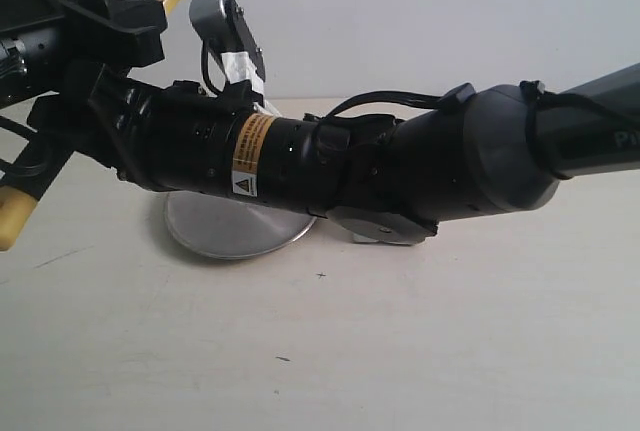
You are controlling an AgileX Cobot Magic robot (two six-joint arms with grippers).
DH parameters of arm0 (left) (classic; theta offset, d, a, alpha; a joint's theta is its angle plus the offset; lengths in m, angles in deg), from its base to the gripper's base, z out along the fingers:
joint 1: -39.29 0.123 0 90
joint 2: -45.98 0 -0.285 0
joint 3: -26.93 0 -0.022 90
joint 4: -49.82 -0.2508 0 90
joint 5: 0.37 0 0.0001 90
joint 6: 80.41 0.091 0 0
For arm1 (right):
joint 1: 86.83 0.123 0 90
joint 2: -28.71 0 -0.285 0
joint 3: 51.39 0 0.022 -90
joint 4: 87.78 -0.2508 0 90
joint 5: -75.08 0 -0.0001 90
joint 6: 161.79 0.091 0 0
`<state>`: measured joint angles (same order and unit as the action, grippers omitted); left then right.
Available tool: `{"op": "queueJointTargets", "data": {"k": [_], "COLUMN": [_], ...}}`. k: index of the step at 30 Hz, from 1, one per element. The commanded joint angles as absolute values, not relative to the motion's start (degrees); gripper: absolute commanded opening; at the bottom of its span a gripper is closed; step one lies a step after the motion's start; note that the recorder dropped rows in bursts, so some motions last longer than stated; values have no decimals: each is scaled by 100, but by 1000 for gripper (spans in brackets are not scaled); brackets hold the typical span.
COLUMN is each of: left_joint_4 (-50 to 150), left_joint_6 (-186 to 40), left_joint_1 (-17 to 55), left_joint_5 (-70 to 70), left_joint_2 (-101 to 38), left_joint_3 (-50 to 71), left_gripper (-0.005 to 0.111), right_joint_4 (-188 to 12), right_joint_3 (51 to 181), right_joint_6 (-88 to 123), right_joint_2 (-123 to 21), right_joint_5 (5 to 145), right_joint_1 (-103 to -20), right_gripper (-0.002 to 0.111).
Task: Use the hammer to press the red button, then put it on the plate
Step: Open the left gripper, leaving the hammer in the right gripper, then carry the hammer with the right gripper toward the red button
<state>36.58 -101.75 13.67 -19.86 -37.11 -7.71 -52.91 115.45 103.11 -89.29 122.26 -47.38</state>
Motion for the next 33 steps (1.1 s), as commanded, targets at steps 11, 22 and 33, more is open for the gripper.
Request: {"op": "queueJointTargets", "data": {"k": [11, 22, 33], "left_joint_4": [3688, 3712, 3712], "left_joint_6": [-10143, -10203, -10203], "left_joint_1": [1321, 1769, 2217], "left_joint_5": [-2318, -2208, -1187], "left_joint_2": [-3647, -3511, -2663], "left_joint_3": [-693, -693, -693], "left_gripper": [22, 53, 45], "right_joint_4": [-5227, -5154, -3961], "right_joint_3": [11584, 11574, 11574], "right_joint_6": [10391, 10378, 10438], "right_joint_2": [-8913, -8913, -8651], "right_joint_5": [12315, 12279, 10555], "right_joint_1": [-4750, -4750, -4750], "right_gripper": [0, 0, 0]}}
